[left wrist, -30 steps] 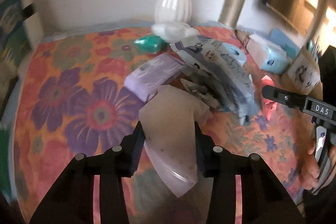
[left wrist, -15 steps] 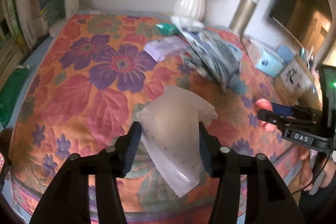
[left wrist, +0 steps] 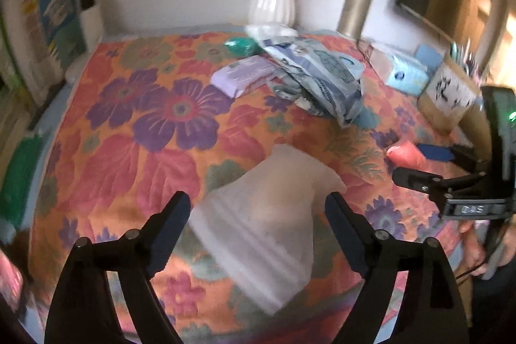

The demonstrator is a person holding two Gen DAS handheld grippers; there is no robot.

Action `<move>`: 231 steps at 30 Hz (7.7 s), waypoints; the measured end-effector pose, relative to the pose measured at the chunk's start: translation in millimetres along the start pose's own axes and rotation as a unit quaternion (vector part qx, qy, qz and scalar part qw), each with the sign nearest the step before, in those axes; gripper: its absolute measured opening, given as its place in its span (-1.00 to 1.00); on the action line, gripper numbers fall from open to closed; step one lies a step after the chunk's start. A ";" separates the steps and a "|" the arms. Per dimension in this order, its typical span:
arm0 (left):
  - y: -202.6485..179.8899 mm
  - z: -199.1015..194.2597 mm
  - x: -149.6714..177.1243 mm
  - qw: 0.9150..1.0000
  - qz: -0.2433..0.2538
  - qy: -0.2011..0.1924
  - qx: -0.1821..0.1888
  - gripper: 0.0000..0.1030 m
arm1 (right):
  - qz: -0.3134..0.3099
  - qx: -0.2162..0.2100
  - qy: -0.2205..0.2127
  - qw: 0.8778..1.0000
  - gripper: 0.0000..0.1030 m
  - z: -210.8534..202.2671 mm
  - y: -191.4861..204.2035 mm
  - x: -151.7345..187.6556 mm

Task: Organize soft objects
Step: 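Carry the pink packet and pouch to the woven basket and release both, then return both grippers to the bed, then grasp the Dafi bag with the left gripper while the right grasps the teal cloth, then carry the Dafi bag and teal cloth to the woven basket and release both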

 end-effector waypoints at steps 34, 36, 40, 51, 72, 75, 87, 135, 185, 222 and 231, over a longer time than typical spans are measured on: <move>-98.4 -63.2 -11.9 0.991 0.049 -0.057 0.107 -0.20 | 0.047 0.019 -0.082 0.995 -0.22 -102.6 -12.7 25.3; -119.9 -74.5 -17.4 0.989 0.067 -0.068 0.117 -0.20 | 0.068 0.039 -0.077 0.994 -0.22 -119.4 -26.7 30.3; -172.8 -95.4 -27.5 0.979 0.103 -0.081 0.156 -0.20 | 0.099 0.040 -0.096 0.990 -0.22 -160.2 -47.1 38.4; -356.0 -149.5 -60.8 0.934 0.223 -0.101 0.261 -0.20 | 0.201 0.113 -0.221 0.948 -0.22 -311.1 -144.3 74.1; -455.5 -100.1 -134.9 0.945 0.194 -0.104 0.243 0.52 | 0.331 0.104 -0.258 0.902 0.21 -337.7 -269.4 75.1; -449.7 -103.7 -127.6 0.941 0.198 -0.097 0.257 0.52 | 0.329 0.103 -0.259 0.902 0.21 -338.8 -265.7 76.9; -336.3 -112.7 -112.8 0.958 0.126 -0.098 0.239 0.52 | 0.248 0.072 -0.229 0.939 0.23 -299.3 -178.0 41.2; 15.8 31.1 -23.6 0.989 -0.136 -0.018 -0.053 0.56 | 0.044 0.063 -0.033 0.996 0.70 8.9 -23.5 -22.1; 13.7 39.0 -28.0 0.981 -0.147 0.049 0.114 -0.23 | -0.031 0.036 -0.001 0.999 -0.68 68.1 -7.0 -91.2; -6.4 26.4 -18.8 0.994 -0.094 0.014 0.058 -0.21 | -0.065 0.040 0.029 0.997 -0.56 -0.5 41.4 12.6; -88.0 -17.3 -17.3 0.990 -0.030 -0.002 0.136 -0.22 | -0.021 0.061 -0.027 0.998 -0.56 -77.1 3.9 23.5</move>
Point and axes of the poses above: each gripper's, at about its wrist camera, not at the fingertips, and z roughly the way its jaws point, y to its left, x to its underside, the point moved 8 cm from there along z, roughly the way its jaws point, and after that the axes turned 15 degrees about -x, right-handed, at the moved point
